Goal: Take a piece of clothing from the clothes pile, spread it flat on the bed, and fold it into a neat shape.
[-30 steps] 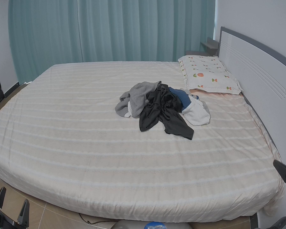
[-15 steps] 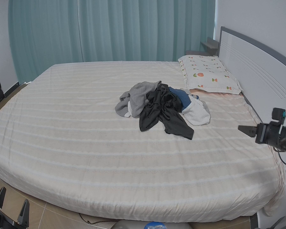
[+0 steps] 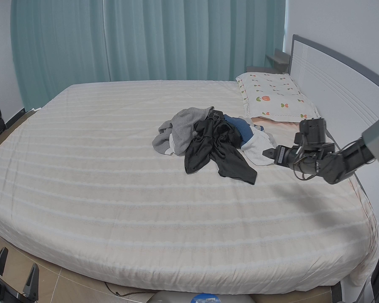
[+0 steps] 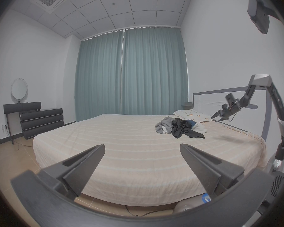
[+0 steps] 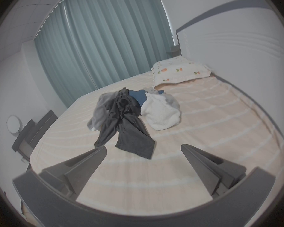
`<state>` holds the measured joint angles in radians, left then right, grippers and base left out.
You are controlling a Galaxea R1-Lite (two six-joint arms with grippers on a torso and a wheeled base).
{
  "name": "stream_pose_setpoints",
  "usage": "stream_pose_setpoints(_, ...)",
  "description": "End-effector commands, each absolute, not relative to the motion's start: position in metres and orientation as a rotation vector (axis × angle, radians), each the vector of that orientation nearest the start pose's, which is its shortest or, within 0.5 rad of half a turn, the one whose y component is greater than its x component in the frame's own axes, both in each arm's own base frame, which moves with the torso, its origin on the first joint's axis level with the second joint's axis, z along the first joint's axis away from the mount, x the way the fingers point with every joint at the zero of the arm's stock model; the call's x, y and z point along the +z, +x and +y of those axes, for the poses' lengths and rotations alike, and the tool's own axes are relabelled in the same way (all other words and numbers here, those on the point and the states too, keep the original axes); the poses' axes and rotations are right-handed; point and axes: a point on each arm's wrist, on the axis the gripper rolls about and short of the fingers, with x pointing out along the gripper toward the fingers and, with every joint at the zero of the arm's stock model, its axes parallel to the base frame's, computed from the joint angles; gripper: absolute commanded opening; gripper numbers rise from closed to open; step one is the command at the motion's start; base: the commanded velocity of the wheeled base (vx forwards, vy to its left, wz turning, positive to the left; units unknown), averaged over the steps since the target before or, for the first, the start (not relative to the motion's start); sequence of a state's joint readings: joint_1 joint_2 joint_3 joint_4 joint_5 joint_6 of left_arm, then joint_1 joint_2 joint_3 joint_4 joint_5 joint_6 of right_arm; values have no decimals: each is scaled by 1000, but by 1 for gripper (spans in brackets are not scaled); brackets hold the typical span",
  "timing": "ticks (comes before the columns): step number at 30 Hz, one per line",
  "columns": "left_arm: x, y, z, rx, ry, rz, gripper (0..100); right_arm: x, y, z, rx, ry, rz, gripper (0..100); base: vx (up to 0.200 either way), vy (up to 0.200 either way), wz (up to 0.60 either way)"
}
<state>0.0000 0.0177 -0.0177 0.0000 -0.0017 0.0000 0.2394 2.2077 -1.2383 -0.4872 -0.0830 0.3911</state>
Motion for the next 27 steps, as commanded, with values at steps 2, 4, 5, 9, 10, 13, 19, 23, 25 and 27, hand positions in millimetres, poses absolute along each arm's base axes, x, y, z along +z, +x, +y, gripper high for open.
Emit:
stream_pose_setpoints(2,76,-23,0,-2,0,-2,100,-6,476,127,-9,403,590,100,0,0,0)
stream_pose_setpoints(4,76,-23,0,-2,0,-2,100,-8,480,127,-16,410,594,100,0,0,0)
stream_pose_setpoints(5,76,-23,0,-2,0,-2,100,-8,483,128,-16,415,592,100,0,0,0)
stream_pose_setpoints(9,76,-23,0,-2,0,-2,100,-12,490,131,-16,432,583,100,0,0,0)
stream_pose_setpoints(10,76,-23,0,-2,0,-2,100,-10,495,133,-14,448,572,100,0,0,0)
stream_pose_setpoints(13,76,-23,0,-2,0,-2,100,-13,496,134,-19,449,584,100,0,0,0)
stream_pose_setpoints(19,76,-23,0,-2,0,-2,100,-22,504,137,-27,487,580,100,0,0,0)
stream_pose_setpoints(23,76,-23,0,-2,0,-2,100,-26,509,143,-18,500,566,100,0,0,0)
stream_pose_setpoints(25,76,-23,0,-2,0,-2,100,-28,511,147,-17,524,561,100,0,0,0)
stream_pose_setpoints(27,76,-23,0,-2,0,-2,100,-28,512,151,-14,539,559,100,0,0,0)
